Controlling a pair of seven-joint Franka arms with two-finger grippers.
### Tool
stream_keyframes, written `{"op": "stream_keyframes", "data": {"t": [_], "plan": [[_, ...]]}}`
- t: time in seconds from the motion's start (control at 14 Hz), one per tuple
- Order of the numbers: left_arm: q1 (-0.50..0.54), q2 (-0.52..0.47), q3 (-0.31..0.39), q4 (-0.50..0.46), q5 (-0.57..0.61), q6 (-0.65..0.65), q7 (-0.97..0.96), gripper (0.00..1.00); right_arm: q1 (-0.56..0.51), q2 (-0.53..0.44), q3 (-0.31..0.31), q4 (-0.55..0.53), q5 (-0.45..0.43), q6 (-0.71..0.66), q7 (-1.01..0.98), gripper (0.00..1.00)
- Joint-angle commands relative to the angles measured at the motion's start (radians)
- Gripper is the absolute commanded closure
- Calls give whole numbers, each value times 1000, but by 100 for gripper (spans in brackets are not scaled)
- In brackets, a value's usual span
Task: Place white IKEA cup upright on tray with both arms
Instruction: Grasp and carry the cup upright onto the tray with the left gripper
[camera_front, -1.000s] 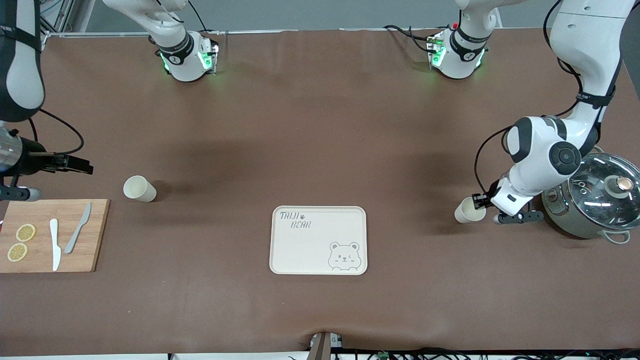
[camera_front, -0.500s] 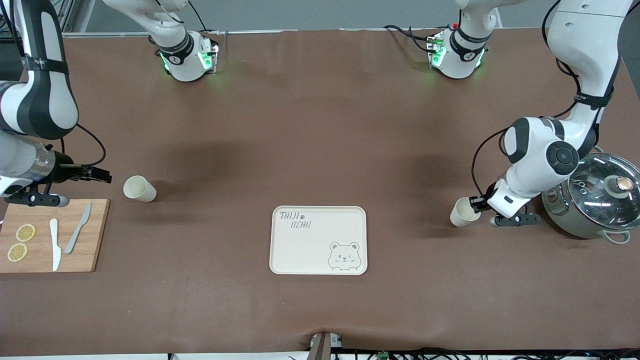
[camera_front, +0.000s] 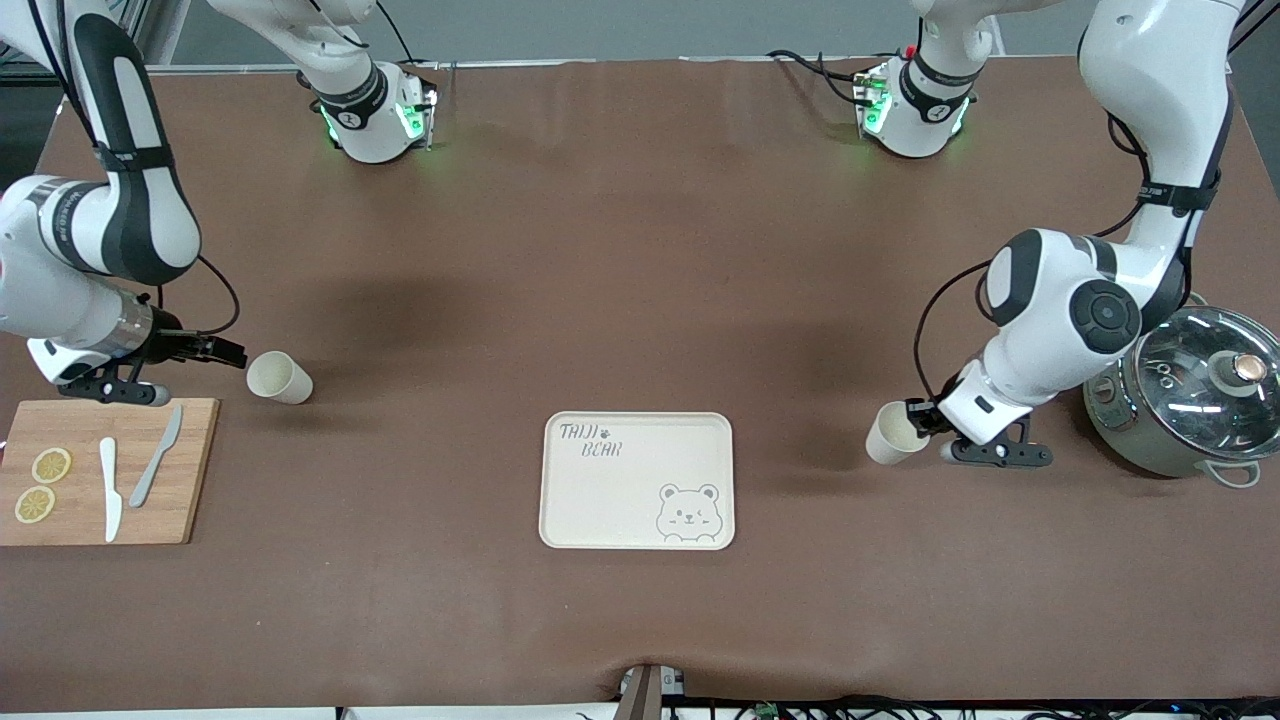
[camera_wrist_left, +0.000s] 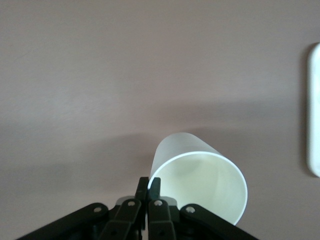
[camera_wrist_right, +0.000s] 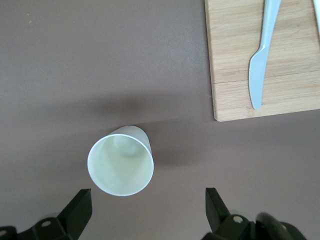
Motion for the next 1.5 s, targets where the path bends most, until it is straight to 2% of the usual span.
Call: {"op": "stream_keyframes", "data": {"t": [0.0,0.14,0.5,0.57,0.86,1.07,1.14,1.29,1.43], "plan": [[-74,44,-1,77,-9,-25,-67,100,-21,-24,15,-95,12,116,-5,0],[-146,88,-1,154,-9,-46,-174,100,-18,-16,15,-108,12,142,-6,0],[-301,229,4,376,-2,-138,-410,100,-20,31,17,-106,14,171,-5,30],[-324,255,5,405,-2,-140,-444,100,-21,44,17,-106,24,179,-5,30],[-399,349,18,507,1,-138,-547,100,-17,88,18,-108,61,222,-6,42],[-433,378,39,502,9,-134,-561,100,-17,104,18,-108,61,240,-5,88],[-442,387,53,501,9,-134,-561,100,-15,104,18,-106,61,240,-5,100],[-449,407,71,501,9,-132,-563,100,-14,104,18,-100,61,239,-5,100],[-449,417,74,502,9,-129,-586,90,-11,102,20,-94,61,228,-6,100]]}}
